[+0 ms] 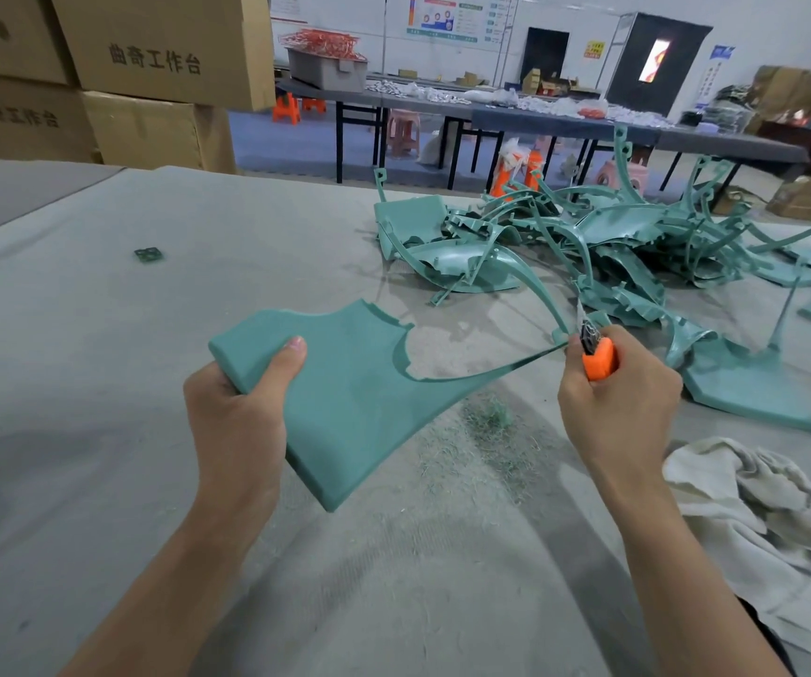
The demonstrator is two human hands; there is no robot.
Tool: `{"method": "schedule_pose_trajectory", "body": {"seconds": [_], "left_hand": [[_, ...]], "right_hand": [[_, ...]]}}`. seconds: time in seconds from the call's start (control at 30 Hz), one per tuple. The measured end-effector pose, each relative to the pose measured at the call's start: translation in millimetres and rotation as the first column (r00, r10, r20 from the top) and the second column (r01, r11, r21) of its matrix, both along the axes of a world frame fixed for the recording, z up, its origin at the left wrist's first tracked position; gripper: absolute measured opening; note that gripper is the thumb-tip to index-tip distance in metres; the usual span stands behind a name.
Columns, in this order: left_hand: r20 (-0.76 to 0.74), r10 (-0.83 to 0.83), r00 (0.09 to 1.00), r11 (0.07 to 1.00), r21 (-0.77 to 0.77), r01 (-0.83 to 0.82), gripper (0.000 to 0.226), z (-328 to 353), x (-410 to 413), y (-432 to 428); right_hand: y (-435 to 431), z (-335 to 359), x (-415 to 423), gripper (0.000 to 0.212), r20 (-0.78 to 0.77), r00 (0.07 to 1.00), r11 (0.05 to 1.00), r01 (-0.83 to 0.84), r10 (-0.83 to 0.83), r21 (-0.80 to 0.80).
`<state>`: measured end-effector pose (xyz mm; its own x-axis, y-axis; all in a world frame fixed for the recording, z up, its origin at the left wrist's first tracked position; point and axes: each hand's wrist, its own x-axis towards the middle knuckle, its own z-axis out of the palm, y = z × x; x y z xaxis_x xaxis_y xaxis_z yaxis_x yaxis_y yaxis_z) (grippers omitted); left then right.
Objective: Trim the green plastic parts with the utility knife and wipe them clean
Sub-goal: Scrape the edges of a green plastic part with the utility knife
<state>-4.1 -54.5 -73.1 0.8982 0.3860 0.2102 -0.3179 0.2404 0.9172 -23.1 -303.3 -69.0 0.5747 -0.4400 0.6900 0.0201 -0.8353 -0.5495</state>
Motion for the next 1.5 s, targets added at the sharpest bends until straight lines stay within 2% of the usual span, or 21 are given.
{"method": "schedule_pose_trajectory", "body": {"seconds": [0.13,0.3,0.43,0.53,0.67,0.87,0.93,1.03,1.1,1.3,1.4,1.5], "left_hand": [[-0.003,0.009,1.0,0.999,0.031,-0.009,0.006,-1,0,-1],[0.039,0.045,0.998,0.992,0.115,-0.05,0.009,-2,-2,-3],[0.101,0.172,0.98,0.962,0.196,-0.189,0.017,-2,-5,-7],[0.145,0.268,0.952,0.945,0.154,-0.29,0.026,0,-2,-3],[0.149,0.246,0.958,0.958,0.115,-0.264,0.026,-3,0,0],[0.09,0.173,0.981,0.978,0.097,-0.182,0.017,-5,3,1],[0.061,0.153,0.986,0.986,0.054,-0.156,0.014,-5,4,3],[0.018,0.115,0.993,0.993,0.008,-0.116,0.009,-5,6,5],[-0.001,0.09,0.996,0.996,0.006,-0.09,0.008,-6,6,5],[-0.018,0.069,0.997,0.997,0.022,-0.068,0.007,-4,4,5],[-0.022,0.071,0.997,0.997,0.024,-0.07,0.007,-4,4,6],[-0.039,0.137,0.99,0.991,-0.007,-0.137,0.007,-4,6,8]], "right_hand": [[1,1,-2,0.035,0.08,0.997,1.0,-0.006,0.007,-0.009],[3,3,-4,0.033,0.094,0.995,0.999,0.032,-0.033,0.009],[4,3,-4,0.036,0.141,0.989,0.997,0.037,-0.045,0.061],[-3,2,-2,0.036,0.129,0.988,0.993,0.069,-0.081,0.092],[-9,-6,3,0.039,0.1,0.995,0.993,0.014,-0.026,0.116],[-2,-2,2,0.014,0.237,0.971,0.952,-0.106,0.036,0.288],[-5,-1,3,0.018,0.243,0.969,0.925,-0.121,0.033,0.36],[-8,1,3,0.041,0.205,0.976,0.899,-0.154,0.074,0.41],[-7,2,2,0.05,0.188,0.973,0.888,-0.205,0.137,0.412],[-8,0,3,0.029,0.13,0.982,0.917,-0.174,0.136,0.358],[-7,1,2,0.028,0.083,0.988,0.953,-0.149,0.131,0.263],[-7,3,1,0.026,0.095,0.976,0.94,-0.215,0.197,0.263]]}}
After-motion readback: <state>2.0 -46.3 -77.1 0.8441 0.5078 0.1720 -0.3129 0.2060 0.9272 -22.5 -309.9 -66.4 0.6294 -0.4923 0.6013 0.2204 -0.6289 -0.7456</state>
